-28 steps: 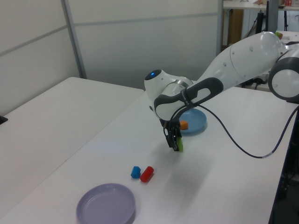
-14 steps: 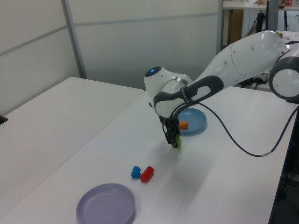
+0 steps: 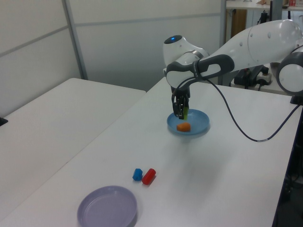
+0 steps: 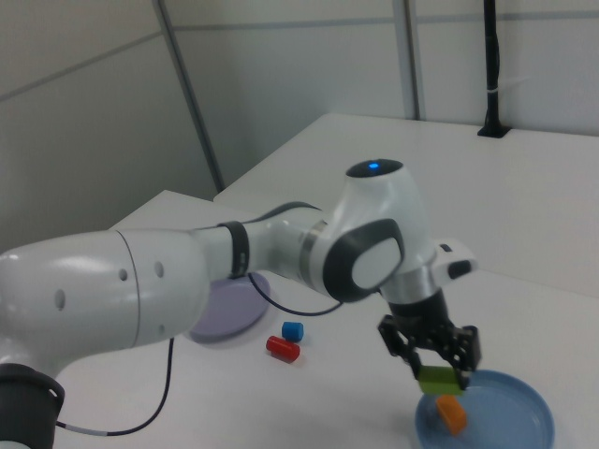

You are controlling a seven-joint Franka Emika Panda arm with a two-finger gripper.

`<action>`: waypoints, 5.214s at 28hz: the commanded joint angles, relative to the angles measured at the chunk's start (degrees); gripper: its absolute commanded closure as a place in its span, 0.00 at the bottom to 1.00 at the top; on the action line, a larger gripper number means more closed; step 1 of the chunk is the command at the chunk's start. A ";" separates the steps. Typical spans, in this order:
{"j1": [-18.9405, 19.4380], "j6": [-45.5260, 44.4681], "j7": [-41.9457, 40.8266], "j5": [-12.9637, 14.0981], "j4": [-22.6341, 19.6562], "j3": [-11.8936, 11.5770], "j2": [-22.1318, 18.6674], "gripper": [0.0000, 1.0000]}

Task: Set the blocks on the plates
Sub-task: 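Carry the green block onto the blue plate and release it, then move the gripper over to the blue block and lower it, then close the gripper on the blue block, then carry the blue block onto the lavender plate and release it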

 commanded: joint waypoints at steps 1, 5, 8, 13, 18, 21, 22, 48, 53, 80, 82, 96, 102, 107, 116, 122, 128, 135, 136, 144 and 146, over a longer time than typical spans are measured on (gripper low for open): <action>-1.18 7.07 -0.29 1.15 0.82 -1.20 3.27 0.70; -2.76 10.77 0.32 1.15 0.82 -1.29 5.64 0.70; -3.46 12.88 2.94 1.59 0.82 -1.20 5.73 0.66; -3.64 13.41 3.92 2.73 0.73 -1.20 5.65 0.35; -3.21 13.15 4.01 2.65 0.55 -1.20 5.47 0.00; -2.85 12.89 4.10 2.65 0.55 -0.94 5.29 0.00; -2.50 12.71 4.19 2.65 0.55 -0.85 5.12 0.00; 10.33 -1.35 14.03 2.82 -1.03 13.39 0.28 0.00; 12.17 -0.83 13.86 2.12 -2.70 13.30 1.42 0.00; 16.13 6.65 22.82 1.59 -2.35 13.12 6.52 0.62; 16.13 6.56 22.82 1.50 -2.35 13.03 6.52 0.71; 15.69 3.40 21.94 2.12 -2.00 12.86 3.45 0.97; 18.32 2.69 23.69 2.73 -0.94 13.39 3.80 0.97; 22.72 2.95 28.88 1.86 -0.33 13.39 3.89 0.97; 25.35 3.13 31.42 1.86 0.82 13.30 4.32 0.93; 27.73 4.27 36.08 1.42 0.82 13.03 5.91 0.77; 28.35 5.06 38.11 0.36 0.82 13.03 5.82 0.34; 27.73 3.40 38.03 0.45 0.55 12.42 4.59 0.00; 27.73 2.96 37.94 0.45 0.55 11.98 4.42 0.00; 25.81 -2.49 29.08 1.15 -1.29 7.76 0.82 0.00; 23.71 -3.81 23.73 1.41 -2.43 7.67 -0.24 0.00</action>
